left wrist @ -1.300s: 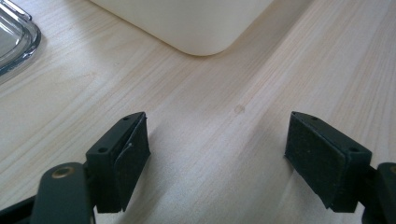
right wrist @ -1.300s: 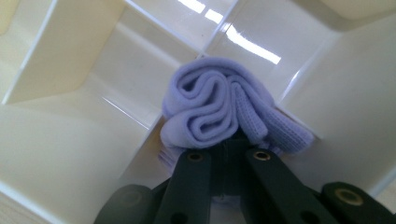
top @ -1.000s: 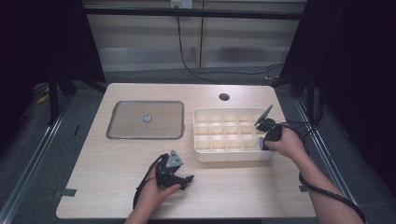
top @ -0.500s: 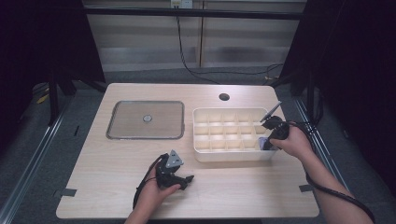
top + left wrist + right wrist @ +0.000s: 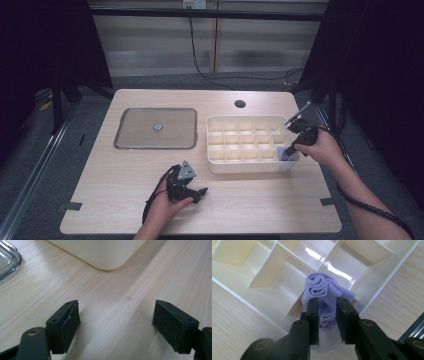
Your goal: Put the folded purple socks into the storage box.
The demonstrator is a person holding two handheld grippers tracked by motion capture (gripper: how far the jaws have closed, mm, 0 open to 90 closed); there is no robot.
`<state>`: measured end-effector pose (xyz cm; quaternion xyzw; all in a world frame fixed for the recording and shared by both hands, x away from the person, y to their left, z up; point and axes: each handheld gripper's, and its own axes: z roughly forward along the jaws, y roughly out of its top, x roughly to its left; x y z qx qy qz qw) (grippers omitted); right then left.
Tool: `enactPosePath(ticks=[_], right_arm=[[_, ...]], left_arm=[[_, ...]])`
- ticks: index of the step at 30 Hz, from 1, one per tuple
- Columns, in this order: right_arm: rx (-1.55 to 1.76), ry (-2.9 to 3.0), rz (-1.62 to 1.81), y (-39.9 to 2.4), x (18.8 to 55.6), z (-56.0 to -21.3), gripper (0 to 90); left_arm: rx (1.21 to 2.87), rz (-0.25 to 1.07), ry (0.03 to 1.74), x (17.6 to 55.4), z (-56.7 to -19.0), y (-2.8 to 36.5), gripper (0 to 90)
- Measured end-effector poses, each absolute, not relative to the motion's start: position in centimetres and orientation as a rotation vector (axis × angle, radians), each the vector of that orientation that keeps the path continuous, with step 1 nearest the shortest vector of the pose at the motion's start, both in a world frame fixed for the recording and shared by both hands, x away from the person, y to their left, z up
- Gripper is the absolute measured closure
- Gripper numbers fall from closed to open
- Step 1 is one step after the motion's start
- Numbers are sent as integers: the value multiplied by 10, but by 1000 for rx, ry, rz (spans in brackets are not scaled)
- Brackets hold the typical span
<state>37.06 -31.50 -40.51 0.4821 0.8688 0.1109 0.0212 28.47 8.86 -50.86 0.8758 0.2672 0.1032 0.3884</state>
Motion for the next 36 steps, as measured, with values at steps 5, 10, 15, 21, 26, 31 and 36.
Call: enactPosePath(ticks=[5, 10, 15, 21, 26, 31, 36], right_arm=[[1507, 2668, 403, -317, 368, -397, 629], [1497, 2665, 445, -318, 365, -390, 583], [1478, 2661, 512, -317, 358, -384, 554], [1450, 2674, 551, -312, 349, -382, 534], [1398, 2695, 606, -305, 340, -379, 507], [1355, 2712, 630, -297, 330, -378, 482], [1310, 2729, 656, -291, 321, -382, 448]], left_arm=[[2229, 262, 679, 285, -509, 89, 213], [2229, 262, 680, 285, -509, 89, 212], [2230, 262, 679, 285, -508, 89, 213], [2231, 263, 679, 285, -508, 89, 212], [2231, 262, 678, 285, -509, 89, 212], [2231, 262, 679, 285, -508, 89, 212], [2229, 262, 679, 285, -509, 89, 212]])
